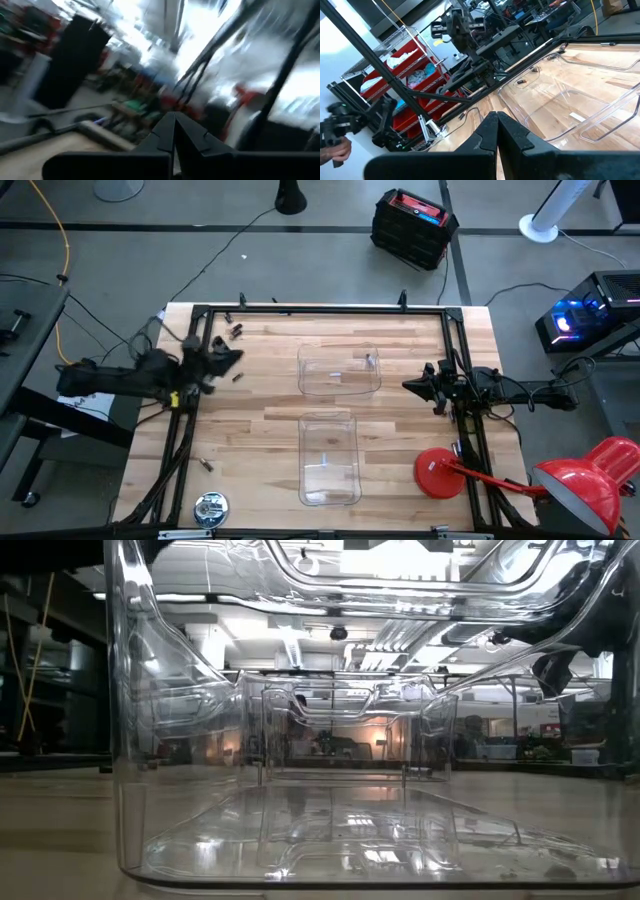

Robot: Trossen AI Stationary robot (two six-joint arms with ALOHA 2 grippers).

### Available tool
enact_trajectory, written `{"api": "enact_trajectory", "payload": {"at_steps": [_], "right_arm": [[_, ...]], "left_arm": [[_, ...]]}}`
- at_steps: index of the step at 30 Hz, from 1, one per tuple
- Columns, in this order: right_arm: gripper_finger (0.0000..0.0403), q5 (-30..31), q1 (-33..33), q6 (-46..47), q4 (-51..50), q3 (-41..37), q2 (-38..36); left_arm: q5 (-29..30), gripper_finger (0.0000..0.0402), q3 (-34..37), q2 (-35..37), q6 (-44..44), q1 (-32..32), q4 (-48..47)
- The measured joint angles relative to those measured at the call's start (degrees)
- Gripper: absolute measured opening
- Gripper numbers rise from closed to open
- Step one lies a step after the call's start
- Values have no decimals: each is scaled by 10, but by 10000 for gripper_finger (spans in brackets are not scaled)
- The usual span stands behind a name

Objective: Sort batteries
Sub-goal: Put the black battery into the top transparent bin

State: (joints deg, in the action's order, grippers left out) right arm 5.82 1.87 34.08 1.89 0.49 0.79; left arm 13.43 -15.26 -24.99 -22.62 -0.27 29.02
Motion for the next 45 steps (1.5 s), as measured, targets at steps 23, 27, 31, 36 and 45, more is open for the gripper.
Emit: {"api": "enact_trajectory", "payload": {"at_steps": [23,27,31,36,45], "right_arm": [[0,0,0,0,0,0,0],[0,0,0,0,0,0,0],[0,0,0,0,0,0,0],[0,0,0,0,0,0,0],[0,0,0,0,0,0,0]], "left_arm": [[-54,198,-262,-393,-178,159,-888],[-53,204,-257,-451,-156,202,-883],[-61,202,-257,-502,-86,247,-831],[-91,202,-257,-557,-37,285,-799],[-89,199,-260,-645,27,308,-786]]}}
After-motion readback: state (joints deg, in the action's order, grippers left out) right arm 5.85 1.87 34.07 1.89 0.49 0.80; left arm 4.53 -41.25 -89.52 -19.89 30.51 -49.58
